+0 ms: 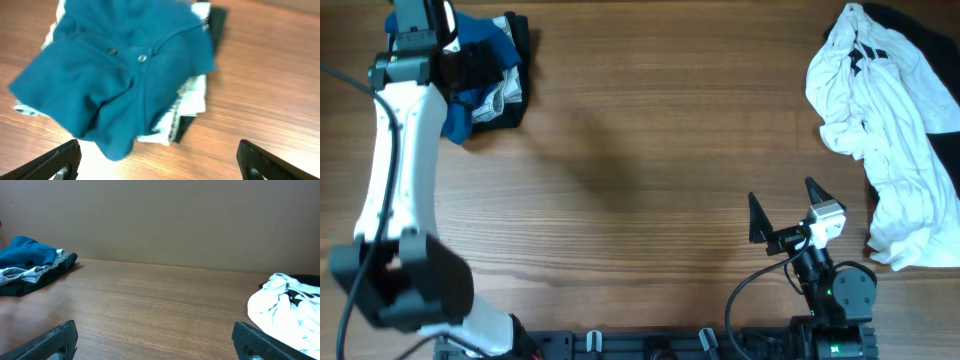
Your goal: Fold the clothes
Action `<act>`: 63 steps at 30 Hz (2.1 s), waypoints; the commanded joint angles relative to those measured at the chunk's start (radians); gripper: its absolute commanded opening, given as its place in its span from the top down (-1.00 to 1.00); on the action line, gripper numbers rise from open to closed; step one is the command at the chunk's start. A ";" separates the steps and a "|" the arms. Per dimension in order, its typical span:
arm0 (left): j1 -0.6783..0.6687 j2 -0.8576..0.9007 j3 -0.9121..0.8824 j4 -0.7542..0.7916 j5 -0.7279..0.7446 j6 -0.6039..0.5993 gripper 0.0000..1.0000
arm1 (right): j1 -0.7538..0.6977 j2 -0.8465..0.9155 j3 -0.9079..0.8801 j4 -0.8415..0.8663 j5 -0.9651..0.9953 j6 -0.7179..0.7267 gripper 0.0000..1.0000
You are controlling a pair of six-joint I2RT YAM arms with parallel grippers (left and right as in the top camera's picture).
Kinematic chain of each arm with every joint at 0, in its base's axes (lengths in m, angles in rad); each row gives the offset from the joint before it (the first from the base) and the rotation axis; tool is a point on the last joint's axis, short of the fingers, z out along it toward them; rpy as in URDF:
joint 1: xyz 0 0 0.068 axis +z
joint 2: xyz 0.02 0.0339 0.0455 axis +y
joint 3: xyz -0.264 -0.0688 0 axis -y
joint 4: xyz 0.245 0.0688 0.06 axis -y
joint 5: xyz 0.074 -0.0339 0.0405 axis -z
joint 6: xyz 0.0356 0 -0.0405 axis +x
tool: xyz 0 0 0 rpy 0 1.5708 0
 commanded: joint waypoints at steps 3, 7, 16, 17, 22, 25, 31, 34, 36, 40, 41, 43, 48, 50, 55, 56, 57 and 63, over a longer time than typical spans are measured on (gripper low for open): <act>-0.031 -0.221 -0.052 0.004 0.084 -0.013 -1.00 | 0.005 -0.014 -0.002 0.005 -0.002 0.005 -1.00; -0.031 -0.381 -0.226 0.156 0.148 -0.013 -1.00 | 0.005 -0.014 -0.002 0.005 -0.002 0.005 -0.99; -0.031 -0.887 -0.880 0.562 0.240 -0.018 -1.00 | 0.005 -0.014 -0.002 0.005 -0.002 0.005 -1.00; -0.031 -0.963 -0.962 0.594 0.241 -0.018 -1.00 | 0.005 -0.014 -0.002 0.005 -0.002 0.005 -0.99; -0.031 -1.203 -1.186 0.648 0.248 -0.017 -1.00 | 0.005 -0.014 -0.002 0.005 -0.002 0.005 -1.00; -0.046 -1.343 -1.300 0.649 0.250 -0.016 -1.00 | 0.005 -0.014 -0.002 0.005 -0.002 0.005 -1.00; -0.076 -1.569 -1.508 0.764 0.234 -0.013 -1.00 | 0.005 -0.014 -0.002 0.005 -0.002 0.005 -0.99; -0.077 -1.642 -1.577 0.813 0.235 -0.013 -1.00 | 0.005 -0.014 -0.002 0.005 -0.002 0.005 -1.00; -0.077 -1.670 -1.589 0.814 0.231 -0.013 -1.00 | 0.005 -0.014 -0.002 0.005 -0.002 0.005 -0.99; -0.077 -1.729 -1.590 0.813 0.192 -0.013 -1.00 | 0.005 -0.014 -0.002 0.005 -0.002 0.005 -1.00; -0.077 -1.742 -1.590 0.813 0.187 -0.013 -1.00 | 0.005 -0.014 -0.002 0.005 -0.002 0.005 -0.99; -0.077 -1.754 -1.590 0.822 0.185 -0.013 -1.00 | 0.005 -0.014 -0.002 0.005 -0.002 0.005 -0.99; -0.076 -1.754 -1.590 0.834 0.167 -0.013 -1.00 | 0.005 -0.014 -0.002 0.005 -0.002 0.005 -1.00; -0.076 -1.754 -1.593 0.838 0.159 -0.013 -1.00 | 0.005 -0.014 -0.002 0.005 -0.002 0.005 -0.99; -0.076 -1.754 -1.650 0.907 0.170 -0.013 -1.00 | 0.005 -0.014 -0.002 0.005 -0.002 0.005 -1.00; -0.076 -1.754 -1.650 0.906 0.171 -0.013 -1.00 | 0.005 -0.014 -0.002 0.005 -0.002 0.005 -1.00; -0.076 -1.754 -1.650 0.894 0.170 -0.013 -1.00 | 0.005 -0.014 -0.002 0.005 -0.002 0.005 -0.99; -0.076 -1.754 -1.650 0.762 0.169 -0.013 -1.00 | 0.005 -0.014 -0.002 0.005 -0.002 0.005 -1.00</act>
